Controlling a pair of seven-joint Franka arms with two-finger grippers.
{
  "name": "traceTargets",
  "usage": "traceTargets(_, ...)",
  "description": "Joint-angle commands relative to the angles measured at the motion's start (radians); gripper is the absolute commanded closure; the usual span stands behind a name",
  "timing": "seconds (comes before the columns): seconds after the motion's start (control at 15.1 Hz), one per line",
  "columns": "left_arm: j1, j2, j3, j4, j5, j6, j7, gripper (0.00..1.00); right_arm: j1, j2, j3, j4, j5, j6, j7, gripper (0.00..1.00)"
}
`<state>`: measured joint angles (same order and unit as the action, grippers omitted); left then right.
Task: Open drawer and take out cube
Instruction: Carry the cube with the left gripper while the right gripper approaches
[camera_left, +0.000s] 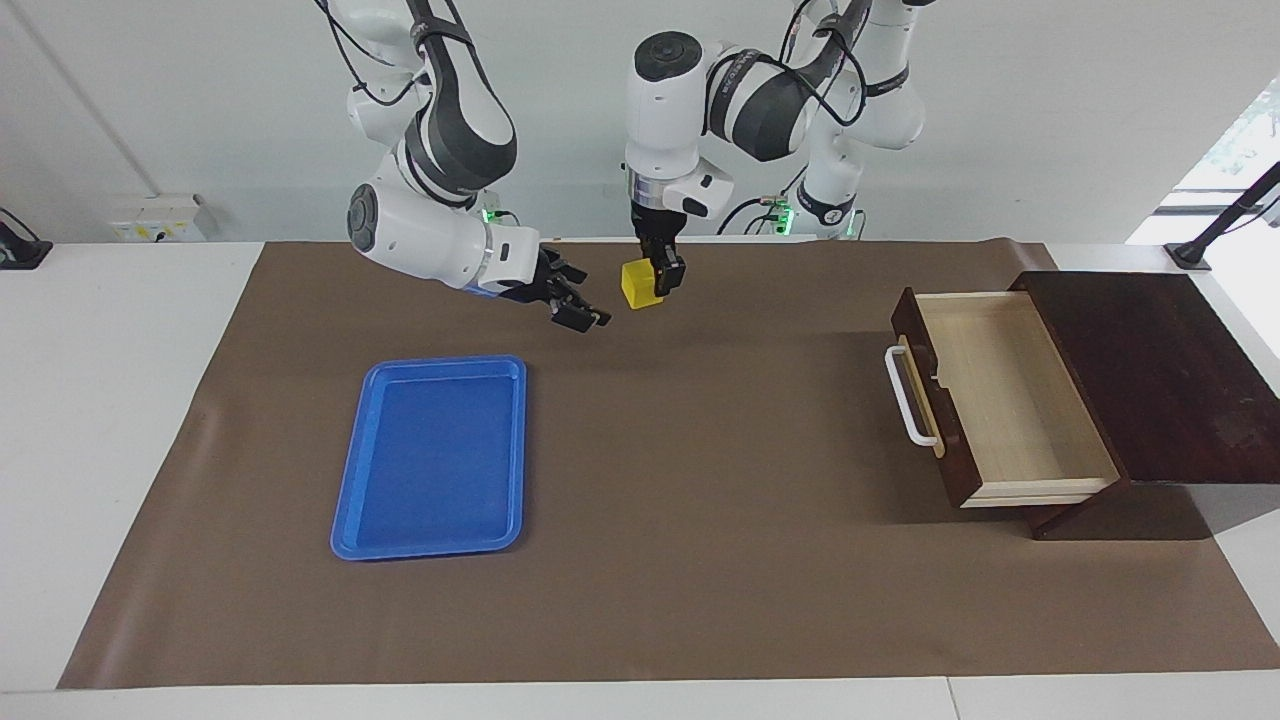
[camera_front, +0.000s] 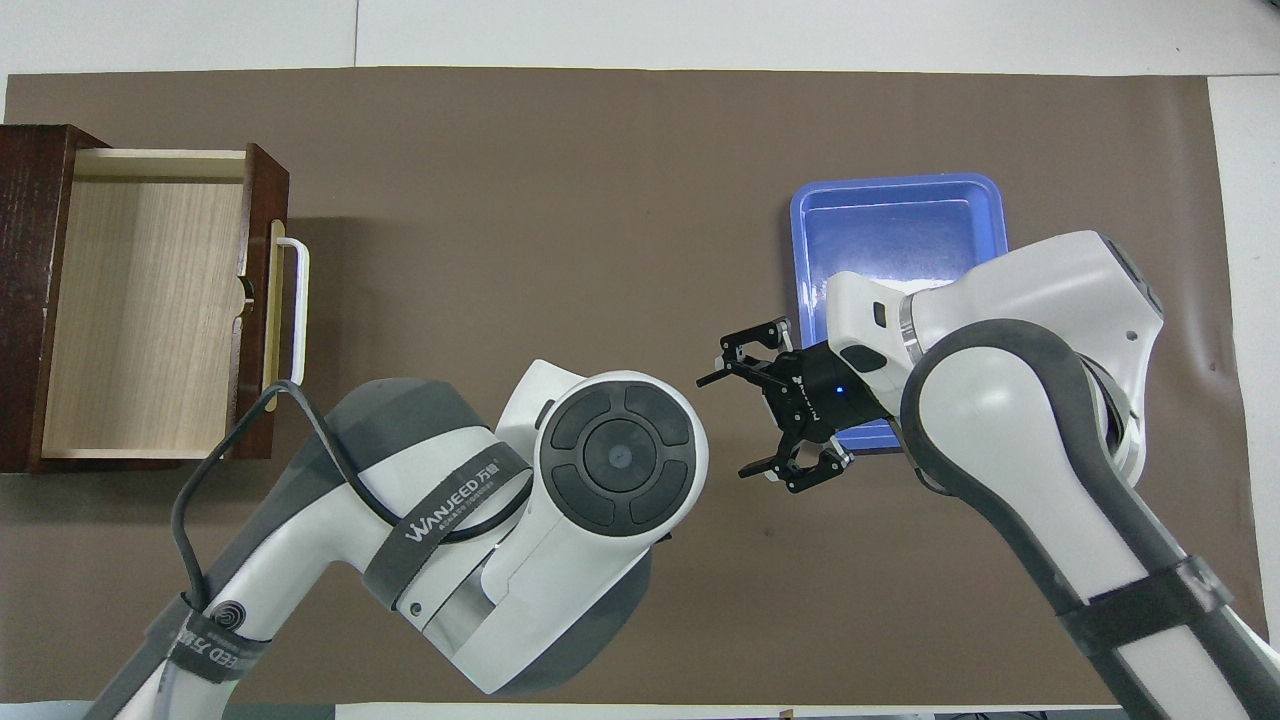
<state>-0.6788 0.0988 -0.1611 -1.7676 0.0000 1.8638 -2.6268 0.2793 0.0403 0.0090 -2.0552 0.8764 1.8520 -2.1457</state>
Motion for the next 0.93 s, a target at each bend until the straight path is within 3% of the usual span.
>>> traceTargets(0.0, -0.021, 0.006, 0.018, 0.005, 0.011, 0.023, -0.027, 1.00, -0.015, 0.056, 0.000, 0.016, 0.019, -0.081, -0.094, 0.00)
traceTargets(0.2, -0.021, 0.006, 0.018, 0.005, 0.011, 0.028, -0.042, 1.00, -0.028, 0.114, -0.003, 0.047, 0.061, -0.137, -0.085, 0.00)
traceTargets(0.4, -0.021, 0.006, 0.018, 0.005, 0.011, 0.028, -0.047, 1.00, -0.023, 0.116, -0.003, 0.064, 0.065, -0.132, 0.067, 0.00)
traceTargets(0.86, -0.027, 0.006, 0.018, 0.005, 0.011, 0.026, -0.048, 1.00, 0.012, 0.122, 0.002, 0.078, 0.113, -0.129, 0.058, 0.00)
